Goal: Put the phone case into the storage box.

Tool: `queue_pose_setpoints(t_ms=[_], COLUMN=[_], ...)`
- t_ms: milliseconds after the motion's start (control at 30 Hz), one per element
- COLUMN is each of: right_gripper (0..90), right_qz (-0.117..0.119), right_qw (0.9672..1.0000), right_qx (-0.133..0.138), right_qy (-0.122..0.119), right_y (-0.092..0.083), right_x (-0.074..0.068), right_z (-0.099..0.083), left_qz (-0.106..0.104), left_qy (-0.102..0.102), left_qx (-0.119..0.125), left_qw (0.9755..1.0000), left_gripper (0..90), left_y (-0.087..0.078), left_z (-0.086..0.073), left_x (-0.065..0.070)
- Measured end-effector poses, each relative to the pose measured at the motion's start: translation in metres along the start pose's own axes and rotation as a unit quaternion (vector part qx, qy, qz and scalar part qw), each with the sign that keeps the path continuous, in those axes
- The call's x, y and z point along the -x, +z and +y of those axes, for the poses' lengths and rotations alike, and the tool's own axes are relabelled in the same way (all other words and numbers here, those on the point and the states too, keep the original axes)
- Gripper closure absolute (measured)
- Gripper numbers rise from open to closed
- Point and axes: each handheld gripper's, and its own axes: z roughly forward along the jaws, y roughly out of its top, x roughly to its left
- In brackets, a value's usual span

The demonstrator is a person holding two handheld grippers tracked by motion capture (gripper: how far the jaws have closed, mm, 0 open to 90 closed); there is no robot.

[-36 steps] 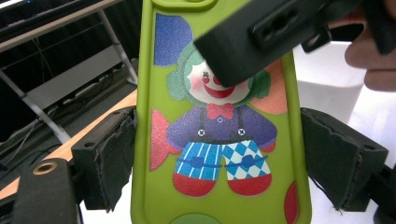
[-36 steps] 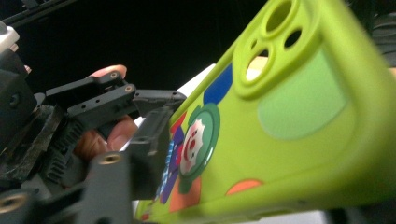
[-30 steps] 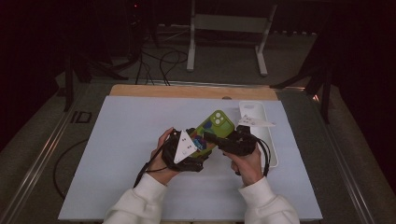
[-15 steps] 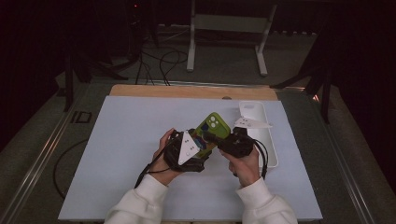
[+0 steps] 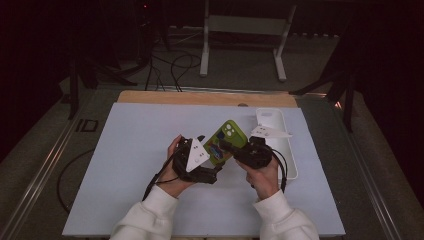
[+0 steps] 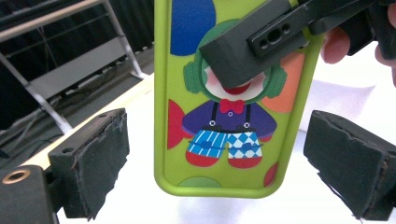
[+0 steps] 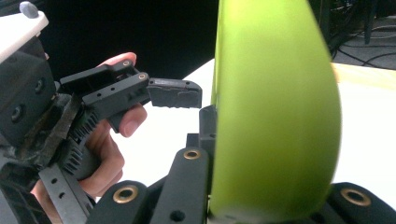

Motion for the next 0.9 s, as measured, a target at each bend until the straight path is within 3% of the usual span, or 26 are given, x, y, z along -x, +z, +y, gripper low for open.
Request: queue_pose_setpoints(t_ms=[200, 400, 433, 600, 900], right_gripper=[88.3, 88.3, 88.2, 88.3, 88.2], right_qz=[-0.001, -0.002, -0.001, 0.001, 0.011], right_qw=[1.0000, 0.9996, 0.9996, 0.9991, 0.9981], right_qx=[-0.003, -0.007, -0.007, -0.014, -0.024], right_qy=[-0.008, -0.026, -0.028, -0.040, -0.055], right_y=[-0.002, -0.005, -0.005, -0.008, -0.013], right_x=[0.001, 0.000, 0.000, 0.000, -0.001], right_z=[0.000, 0.000, 0.000, -0.001, -0.002], left_qz=[-0.028, -0.055, -0.067, -0.066, -0.096], left_qy=[-0.023, -0.049, -0.052, -0.048, -0.061], left_qx=[-0.014, -0.036, -0.039, -0.052, -0.059], left_qw=[0.9992, 0.9967, 0.9956, 0.9953, 0.9917], left_gripper=[6.0, 6.1, 6.7, 9.6, 12.9], left_y=[-0.001, -0.002, -0.002, -0.002, -0.003], left_z=[0.000, -0.001, -0.001, -0.002, -0.006], left_x=[-0.006, -0.016, -0.018, -0.019, -0.024])
